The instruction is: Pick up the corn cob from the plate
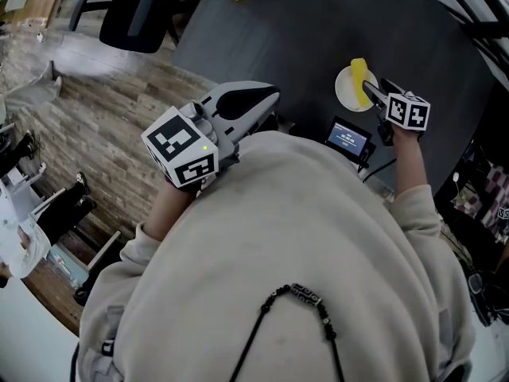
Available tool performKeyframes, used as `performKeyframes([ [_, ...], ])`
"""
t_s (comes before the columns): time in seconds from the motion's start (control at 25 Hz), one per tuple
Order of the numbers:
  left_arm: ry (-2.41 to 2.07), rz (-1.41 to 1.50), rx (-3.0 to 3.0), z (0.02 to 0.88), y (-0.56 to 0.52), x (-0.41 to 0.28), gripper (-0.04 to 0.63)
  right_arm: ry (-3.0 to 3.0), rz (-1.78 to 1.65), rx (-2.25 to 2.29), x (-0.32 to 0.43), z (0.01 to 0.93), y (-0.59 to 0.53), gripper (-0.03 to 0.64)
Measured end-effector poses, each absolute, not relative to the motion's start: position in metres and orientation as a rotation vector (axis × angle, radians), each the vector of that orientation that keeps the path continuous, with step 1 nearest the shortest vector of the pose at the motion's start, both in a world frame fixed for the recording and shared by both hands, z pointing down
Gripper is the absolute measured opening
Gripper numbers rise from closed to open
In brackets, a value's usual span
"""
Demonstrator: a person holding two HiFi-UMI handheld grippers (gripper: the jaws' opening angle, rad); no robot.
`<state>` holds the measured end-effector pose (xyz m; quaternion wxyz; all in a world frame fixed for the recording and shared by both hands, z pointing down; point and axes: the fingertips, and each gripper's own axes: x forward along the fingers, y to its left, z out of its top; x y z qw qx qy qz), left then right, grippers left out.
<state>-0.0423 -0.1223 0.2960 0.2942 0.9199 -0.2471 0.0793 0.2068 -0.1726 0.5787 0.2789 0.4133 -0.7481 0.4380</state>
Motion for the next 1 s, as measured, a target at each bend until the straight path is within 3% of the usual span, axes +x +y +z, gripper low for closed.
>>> performKeyframes([
  [0.56,-0.772,0.215,2.389,0.302,-0.117,-0.056,0.006,-1.851,1.134,1.005,0.212,0.638,-0.166,0.34],
  [1.0,-0.839,0.206,2.358,0.304,-0.106,-0.06,0.006,-1.77,1.122,0.934,0.211,0.668,-0.157,0.341],
])
